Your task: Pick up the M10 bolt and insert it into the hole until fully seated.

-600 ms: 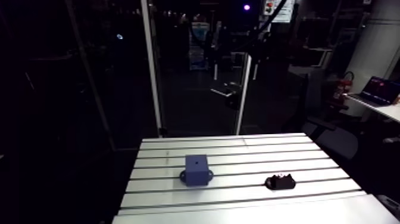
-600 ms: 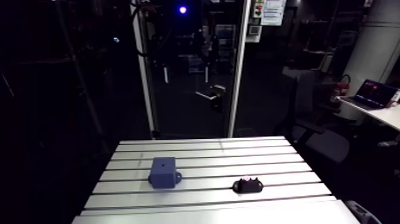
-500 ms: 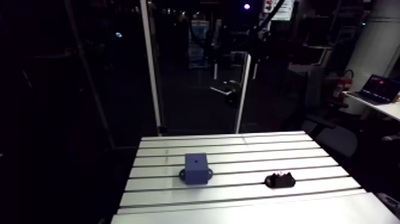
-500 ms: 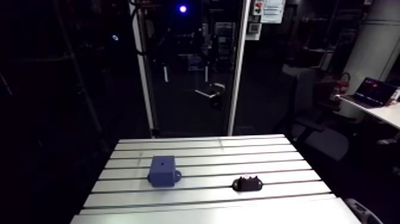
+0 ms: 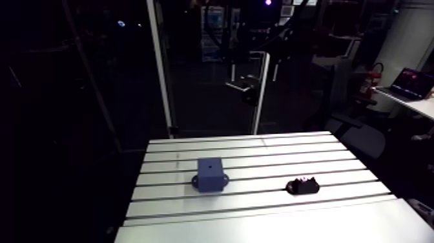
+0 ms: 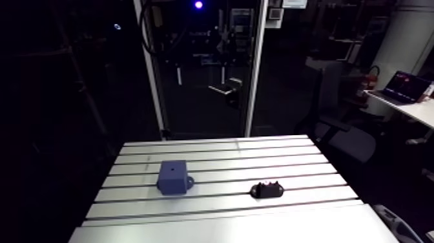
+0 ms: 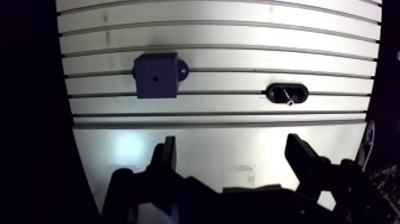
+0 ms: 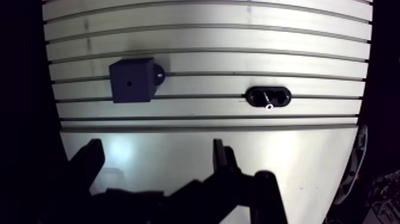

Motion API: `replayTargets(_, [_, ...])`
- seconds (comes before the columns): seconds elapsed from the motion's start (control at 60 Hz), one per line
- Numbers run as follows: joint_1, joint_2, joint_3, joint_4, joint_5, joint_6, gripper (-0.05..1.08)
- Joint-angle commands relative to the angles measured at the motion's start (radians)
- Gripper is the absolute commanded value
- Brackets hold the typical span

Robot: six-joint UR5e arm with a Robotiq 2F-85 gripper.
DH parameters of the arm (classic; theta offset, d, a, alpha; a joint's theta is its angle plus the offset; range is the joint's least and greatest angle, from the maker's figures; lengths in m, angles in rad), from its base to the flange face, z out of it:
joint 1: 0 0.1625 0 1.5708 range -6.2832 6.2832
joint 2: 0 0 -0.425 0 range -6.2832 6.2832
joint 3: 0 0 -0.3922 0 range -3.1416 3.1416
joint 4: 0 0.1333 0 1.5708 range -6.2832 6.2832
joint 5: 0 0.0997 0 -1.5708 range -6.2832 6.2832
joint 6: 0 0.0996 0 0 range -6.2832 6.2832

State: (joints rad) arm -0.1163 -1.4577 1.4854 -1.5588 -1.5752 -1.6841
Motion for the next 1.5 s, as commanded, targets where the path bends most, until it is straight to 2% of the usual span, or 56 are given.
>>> replayTargets(0.017, [0.000,0.003,0.002,-0.002,-0.001,-0.001,0.01])
replayTargets(0.4, [-0.008,-0.002,0.021,-0.049,-0.008,-0.046,0.01])
replayTargets(0.633, [-0.023,-0.012,0.048,-0.069,-0.007,-0.079,0.01])
replayTargets(0.817, [-0.056,-0.052,0.108,-0.145,-0.006,-0.155,0.01])
replayTargets(1.05, [-0.087,-0.082,0.157,-0.160,-0.006,-0.197,0.01])
replayTargets(1.3, [-0.134,-0.108,0.220,-0.231,-0.004,-0.257,0.01])
replayTargets(1.5, [-0.214,-0.111,0.306,-0.303,-0.003,-0.287,0.01])
